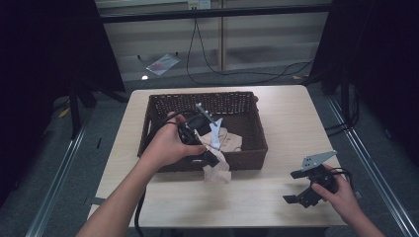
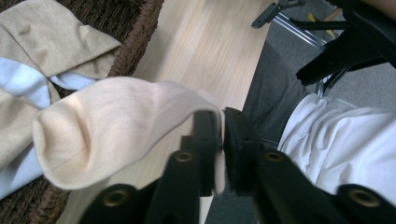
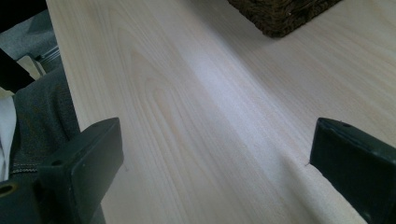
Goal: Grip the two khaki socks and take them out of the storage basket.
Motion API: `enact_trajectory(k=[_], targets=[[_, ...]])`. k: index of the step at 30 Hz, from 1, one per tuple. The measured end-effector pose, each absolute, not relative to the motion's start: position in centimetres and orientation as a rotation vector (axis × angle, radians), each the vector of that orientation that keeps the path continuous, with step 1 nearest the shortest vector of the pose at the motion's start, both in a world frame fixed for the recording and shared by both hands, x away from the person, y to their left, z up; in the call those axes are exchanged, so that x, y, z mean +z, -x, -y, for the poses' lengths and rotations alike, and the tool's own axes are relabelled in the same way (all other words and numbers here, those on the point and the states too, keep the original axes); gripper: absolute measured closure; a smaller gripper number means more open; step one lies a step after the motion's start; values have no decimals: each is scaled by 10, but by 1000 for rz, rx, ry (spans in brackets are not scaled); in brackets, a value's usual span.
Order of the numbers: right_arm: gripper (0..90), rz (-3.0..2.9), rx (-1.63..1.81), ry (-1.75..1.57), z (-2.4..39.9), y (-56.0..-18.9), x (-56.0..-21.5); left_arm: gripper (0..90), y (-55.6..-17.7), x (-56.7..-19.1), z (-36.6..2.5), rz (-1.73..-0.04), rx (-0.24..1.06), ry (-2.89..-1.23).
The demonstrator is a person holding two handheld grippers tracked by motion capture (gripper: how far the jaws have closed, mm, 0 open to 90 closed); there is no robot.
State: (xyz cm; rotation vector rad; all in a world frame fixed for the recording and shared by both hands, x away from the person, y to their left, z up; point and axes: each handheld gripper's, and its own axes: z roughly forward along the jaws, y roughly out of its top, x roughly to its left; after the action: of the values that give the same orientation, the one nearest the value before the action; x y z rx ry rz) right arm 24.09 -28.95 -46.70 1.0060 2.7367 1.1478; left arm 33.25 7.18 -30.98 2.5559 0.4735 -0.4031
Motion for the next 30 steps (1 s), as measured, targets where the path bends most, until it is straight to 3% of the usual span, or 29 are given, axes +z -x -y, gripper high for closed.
enact_trajectory(k=[5, 13, 16, 30], targets=[[20, -2733, 1152, -1006, 290, -241, -467, 525, -334, -312, -72, -506, -348, -2572], [20, -2737, 1148, -1008, 290, -241, -467, 248, -354, -323, -80, -571, -208, -2574], [20, -2740, 1148, -1005, 289, -241, -467, 194, -361, -326, -82, -603, -161, -2568], [21, -2746, 1144, -1007, 288, -241, -468, 166, -412, -374, -99, -782, -20, -2568]])
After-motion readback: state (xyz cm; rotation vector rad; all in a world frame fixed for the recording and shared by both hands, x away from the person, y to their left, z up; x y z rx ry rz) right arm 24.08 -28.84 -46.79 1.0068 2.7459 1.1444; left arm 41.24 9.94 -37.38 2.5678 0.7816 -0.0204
